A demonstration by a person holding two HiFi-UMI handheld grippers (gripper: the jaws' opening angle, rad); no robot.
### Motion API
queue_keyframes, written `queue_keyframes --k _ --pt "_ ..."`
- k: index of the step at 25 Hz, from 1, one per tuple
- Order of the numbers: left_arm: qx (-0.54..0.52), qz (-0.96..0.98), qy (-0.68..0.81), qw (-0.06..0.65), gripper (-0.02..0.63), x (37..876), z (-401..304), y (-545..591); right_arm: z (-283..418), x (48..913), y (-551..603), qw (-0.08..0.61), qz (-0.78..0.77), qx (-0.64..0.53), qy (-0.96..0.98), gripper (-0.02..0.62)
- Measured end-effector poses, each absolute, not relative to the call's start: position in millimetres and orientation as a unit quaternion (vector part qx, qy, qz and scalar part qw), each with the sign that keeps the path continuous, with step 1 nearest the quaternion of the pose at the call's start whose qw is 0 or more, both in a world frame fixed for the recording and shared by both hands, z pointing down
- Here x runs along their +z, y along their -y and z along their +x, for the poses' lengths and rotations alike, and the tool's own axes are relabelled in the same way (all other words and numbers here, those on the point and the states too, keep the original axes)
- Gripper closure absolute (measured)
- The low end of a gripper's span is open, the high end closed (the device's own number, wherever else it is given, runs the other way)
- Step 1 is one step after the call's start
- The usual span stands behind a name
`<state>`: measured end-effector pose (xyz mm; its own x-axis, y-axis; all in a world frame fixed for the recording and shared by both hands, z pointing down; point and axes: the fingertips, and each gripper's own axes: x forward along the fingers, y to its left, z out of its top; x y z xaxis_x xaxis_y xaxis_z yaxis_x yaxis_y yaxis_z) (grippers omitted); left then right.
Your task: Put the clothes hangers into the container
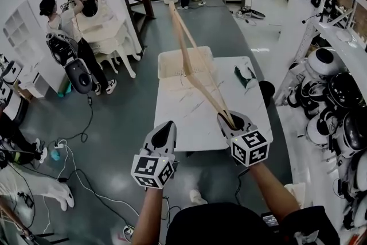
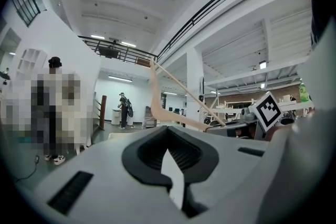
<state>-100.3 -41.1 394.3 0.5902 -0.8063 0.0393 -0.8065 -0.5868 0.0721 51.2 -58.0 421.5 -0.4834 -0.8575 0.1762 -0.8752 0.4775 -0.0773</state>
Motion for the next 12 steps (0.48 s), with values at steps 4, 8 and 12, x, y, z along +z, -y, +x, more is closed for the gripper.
queue_keyframes --k 4,8,12 --pt "-0.002 0.893 0.447 0.046 0.601 394.1 -116.3 57.4 36.6 425.5 72.4 0.064 0.511 0.085 0.853 0.532" --pt "-0.004 0.896 0.441 0.048 0.601 396.6 -131.9 74.3 21.0 427.3 88.6 0.065 0.515 0.088 0.85 0.532" --pt "-0.007 0.899 0.434 0.05 0.601 398.2 -144.8 88.4 8.4 428.3 102.2 0.069 0.521 0.088 0.846 0.532"
